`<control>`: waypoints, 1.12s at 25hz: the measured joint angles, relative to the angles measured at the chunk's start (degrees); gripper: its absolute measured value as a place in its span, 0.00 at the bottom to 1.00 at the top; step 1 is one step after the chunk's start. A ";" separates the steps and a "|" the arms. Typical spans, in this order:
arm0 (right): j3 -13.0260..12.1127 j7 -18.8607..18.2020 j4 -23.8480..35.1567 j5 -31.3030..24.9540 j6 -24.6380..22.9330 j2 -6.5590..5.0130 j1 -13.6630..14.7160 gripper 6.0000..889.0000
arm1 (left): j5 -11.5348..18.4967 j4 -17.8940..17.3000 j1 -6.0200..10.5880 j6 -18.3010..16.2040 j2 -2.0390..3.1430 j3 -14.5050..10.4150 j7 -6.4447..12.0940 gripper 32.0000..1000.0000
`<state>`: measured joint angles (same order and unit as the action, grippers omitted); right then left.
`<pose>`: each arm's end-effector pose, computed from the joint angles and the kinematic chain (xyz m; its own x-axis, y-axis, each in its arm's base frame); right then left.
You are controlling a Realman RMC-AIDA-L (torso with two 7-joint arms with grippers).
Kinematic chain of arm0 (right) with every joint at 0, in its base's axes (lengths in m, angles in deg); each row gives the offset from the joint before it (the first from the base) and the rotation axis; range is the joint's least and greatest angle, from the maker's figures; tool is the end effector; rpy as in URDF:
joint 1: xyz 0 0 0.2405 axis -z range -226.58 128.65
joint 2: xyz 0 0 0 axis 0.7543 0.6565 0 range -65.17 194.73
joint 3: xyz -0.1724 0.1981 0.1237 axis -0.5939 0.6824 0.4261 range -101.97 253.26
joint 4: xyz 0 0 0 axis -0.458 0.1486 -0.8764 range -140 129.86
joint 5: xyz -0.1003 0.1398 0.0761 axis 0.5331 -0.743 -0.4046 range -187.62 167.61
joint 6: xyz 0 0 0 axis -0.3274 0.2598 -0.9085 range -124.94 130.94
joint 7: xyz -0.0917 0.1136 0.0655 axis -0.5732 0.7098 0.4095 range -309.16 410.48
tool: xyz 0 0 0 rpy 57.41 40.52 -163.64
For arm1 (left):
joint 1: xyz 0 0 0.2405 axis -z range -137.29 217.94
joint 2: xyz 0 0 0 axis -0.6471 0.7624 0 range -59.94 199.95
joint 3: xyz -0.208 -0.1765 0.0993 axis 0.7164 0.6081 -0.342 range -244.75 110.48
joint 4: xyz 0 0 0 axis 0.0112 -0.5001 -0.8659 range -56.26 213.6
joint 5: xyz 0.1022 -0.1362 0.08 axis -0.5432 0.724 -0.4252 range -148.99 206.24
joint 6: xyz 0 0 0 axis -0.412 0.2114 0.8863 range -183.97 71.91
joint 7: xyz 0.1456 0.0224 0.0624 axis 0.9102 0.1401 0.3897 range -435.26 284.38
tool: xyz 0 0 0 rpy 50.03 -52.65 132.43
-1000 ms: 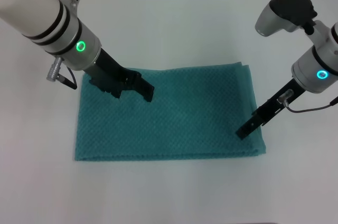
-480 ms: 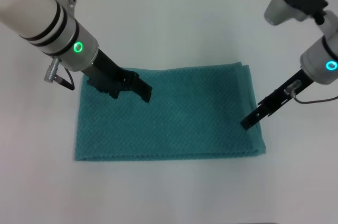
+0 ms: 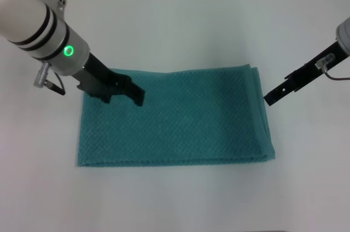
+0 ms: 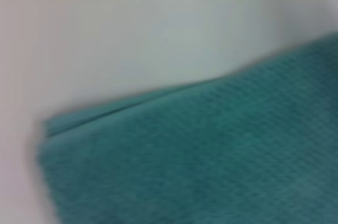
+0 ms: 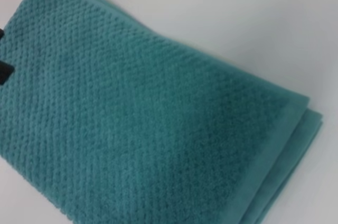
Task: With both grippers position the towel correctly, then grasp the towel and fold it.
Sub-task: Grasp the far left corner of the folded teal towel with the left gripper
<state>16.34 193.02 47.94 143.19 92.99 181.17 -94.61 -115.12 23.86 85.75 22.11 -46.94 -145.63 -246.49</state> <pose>0.2491 0.3866 -0.0157 0.5482 -0.8191 0.1688 -0.7309 -0.5674 -0.3793 -0.2155 0.3956 -0.0572 0.3794 0.9252 0.0042 0.8357 -0.3407 -0.4308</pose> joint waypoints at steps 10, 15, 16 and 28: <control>0.25 0.52 0.51 0.06 -0.11 -0.41 -0.59 0.96 | -13.64 -0.03 -0.75 -0.69 -0.67 2.42 -0.38 0.86; 0.24 0.55 0.36 0.04 -0.42 -0.38 -0.59 0.96 | -14.61 0.40 -1.41 -3.34 -0.83 0.11 -0.41 0.86; 0.24 0.55 0.36 0.04 -0.44 -0.38 -0.59 0.96 | -14.59 0.49 -1.48 -3.71 -0.85 -0.32 -0.41 0.86; 0.24 0.55 0.06 -0.10 -1.41 -0.37 -0.66 0.96 | -14.64 5.72 -0.85 -9.17 -1.20 -5.11 -0.52 0.86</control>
<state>16.58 193.57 48.00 143.08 91.58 180.80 -95.26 -129.76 29.58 84.90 12.94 -48.14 -150.74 -247.01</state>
